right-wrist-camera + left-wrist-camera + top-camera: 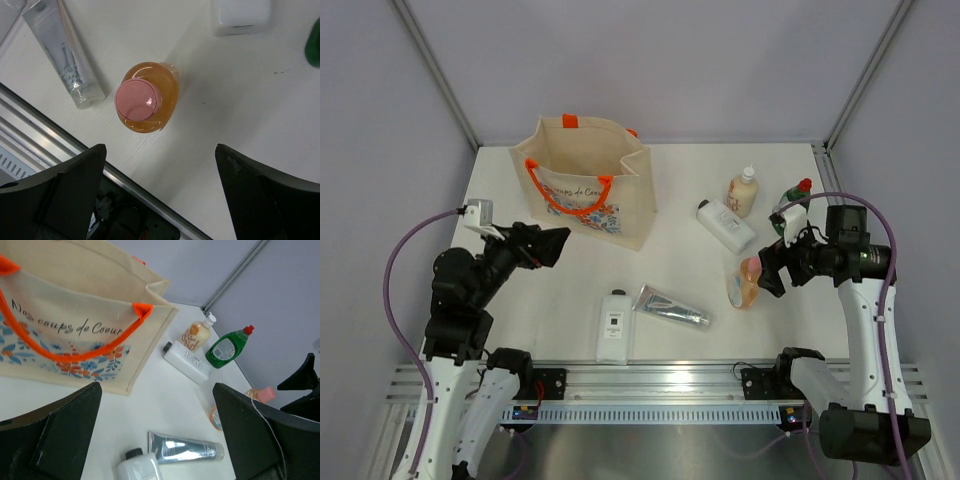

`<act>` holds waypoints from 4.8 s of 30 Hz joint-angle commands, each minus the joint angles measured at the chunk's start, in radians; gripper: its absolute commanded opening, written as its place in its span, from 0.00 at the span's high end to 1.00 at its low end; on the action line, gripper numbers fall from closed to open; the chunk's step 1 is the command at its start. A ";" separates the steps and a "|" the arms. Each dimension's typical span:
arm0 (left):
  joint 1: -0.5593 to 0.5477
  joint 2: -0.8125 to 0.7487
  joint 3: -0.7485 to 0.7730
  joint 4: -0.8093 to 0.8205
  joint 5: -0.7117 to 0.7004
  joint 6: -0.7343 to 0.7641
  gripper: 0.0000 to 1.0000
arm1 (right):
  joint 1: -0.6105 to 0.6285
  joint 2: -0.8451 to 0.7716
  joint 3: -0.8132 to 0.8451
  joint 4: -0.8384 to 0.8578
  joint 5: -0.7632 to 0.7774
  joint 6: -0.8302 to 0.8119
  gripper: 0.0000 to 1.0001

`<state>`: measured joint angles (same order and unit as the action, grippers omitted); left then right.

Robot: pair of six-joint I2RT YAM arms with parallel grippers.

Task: Place the personal care products into the canvas bag

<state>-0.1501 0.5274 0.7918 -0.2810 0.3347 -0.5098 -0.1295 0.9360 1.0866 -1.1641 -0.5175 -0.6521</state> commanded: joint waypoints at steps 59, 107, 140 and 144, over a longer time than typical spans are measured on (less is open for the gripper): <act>-0.738 1.122 0.363 0.753 0.590 0.315 0.01 | 0.263 0.257 0.354 -0.046 -0.653 -0.061 1.00; -0.210 0.796 0.766 0.014 -0.032 -0.229 1.00 | 0.004 -0.002 -0.094 0.760 -0.579 0.565 0.00; -0.126 1.177 0.788 0.140 -0.482 -0.397 0.01 | -0.065 -0.029 -0.179 0.732 -0.492 0.450 0.01; -0.118 1.128 0.820 0.118 -0.427 -0.304 0.01 | -0.065 0.003 -0.146 0.730 -0.295 0.485 0.00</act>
<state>-0.2729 1.7432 1.5440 -0.2302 -0.1417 -0.9062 -0.1905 0.9192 0.8963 -0.4366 -0.9764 -0.1654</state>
